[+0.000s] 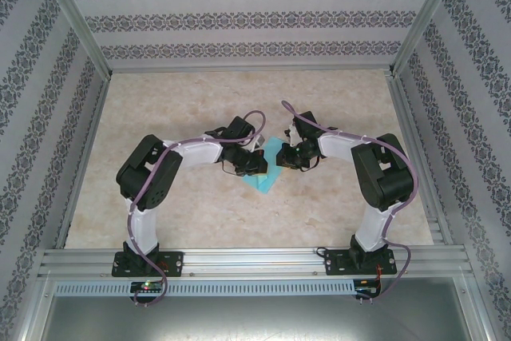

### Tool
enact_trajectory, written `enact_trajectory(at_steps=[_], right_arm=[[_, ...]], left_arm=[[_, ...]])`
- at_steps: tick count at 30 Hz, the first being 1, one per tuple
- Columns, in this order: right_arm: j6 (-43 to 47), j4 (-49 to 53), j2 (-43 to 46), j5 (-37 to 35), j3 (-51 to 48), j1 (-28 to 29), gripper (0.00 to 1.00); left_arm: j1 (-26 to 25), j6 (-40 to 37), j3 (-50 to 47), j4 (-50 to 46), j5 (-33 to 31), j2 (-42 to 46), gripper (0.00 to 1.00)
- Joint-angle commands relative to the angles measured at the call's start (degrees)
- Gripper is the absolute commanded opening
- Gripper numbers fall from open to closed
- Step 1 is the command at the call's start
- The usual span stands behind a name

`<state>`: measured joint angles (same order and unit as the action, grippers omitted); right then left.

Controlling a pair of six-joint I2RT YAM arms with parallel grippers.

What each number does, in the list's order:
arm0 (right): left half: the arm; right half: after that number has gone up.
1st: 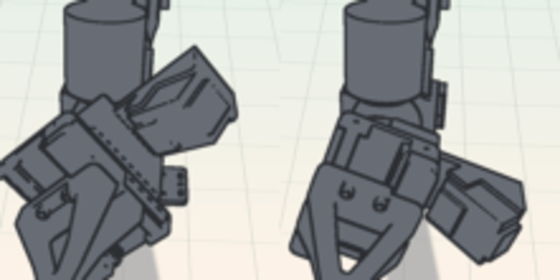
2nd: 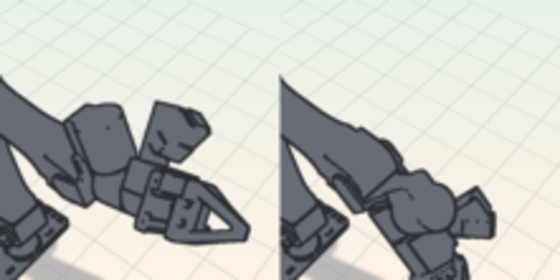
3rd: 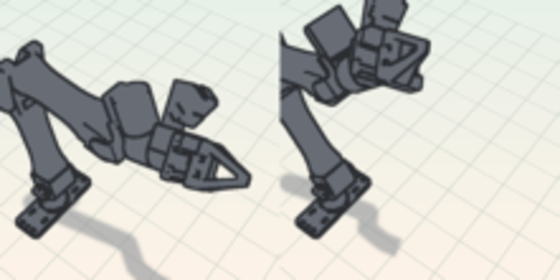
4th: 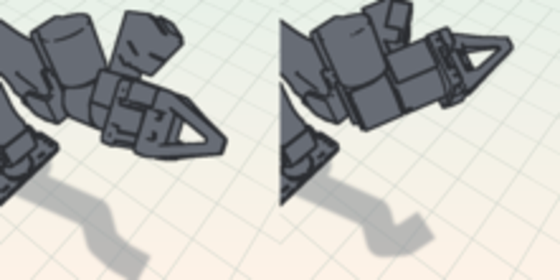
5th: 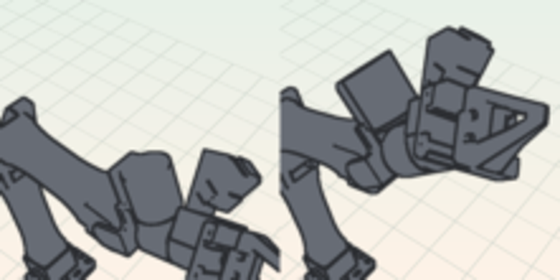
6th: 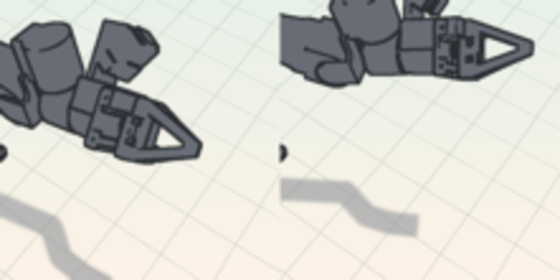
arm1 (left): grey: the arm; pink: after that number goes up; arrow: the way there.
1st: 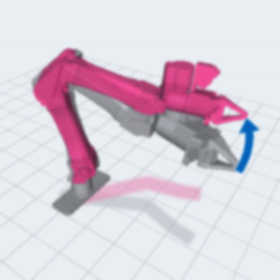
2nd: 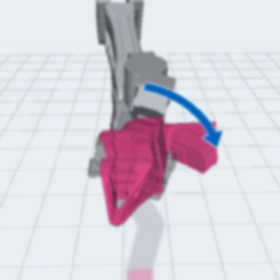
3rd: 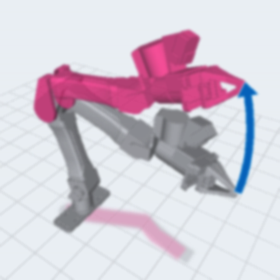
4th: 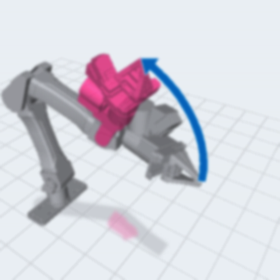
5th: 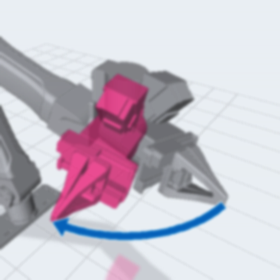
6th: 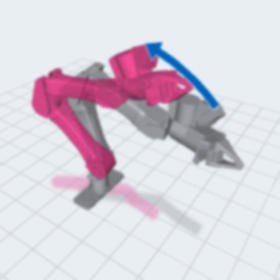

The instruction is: Fold a paper plane with a square sheet of paper (pick it up from the middle)

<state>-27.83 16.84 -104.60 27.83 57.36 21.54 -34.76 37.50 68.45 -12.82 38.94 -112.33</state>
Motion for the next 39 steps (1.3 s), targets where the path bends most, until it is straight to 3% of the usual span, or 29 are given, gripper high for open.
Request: enact_trajectory(at_steps=[1,39], right_arm=[[1.43,-0.66,-0.08,1.09,-1.01,0.30,0.13],[1.77,-1.46,-1.49,2.20,-1.17,-0.35,0.12]], left_arm=[[-0.92,-1.50,2.03,-1.44,-0.08,-1.39,0.00],[-1.32,1.33,7.14,1.23,-2.64,-7.08,0.00]])
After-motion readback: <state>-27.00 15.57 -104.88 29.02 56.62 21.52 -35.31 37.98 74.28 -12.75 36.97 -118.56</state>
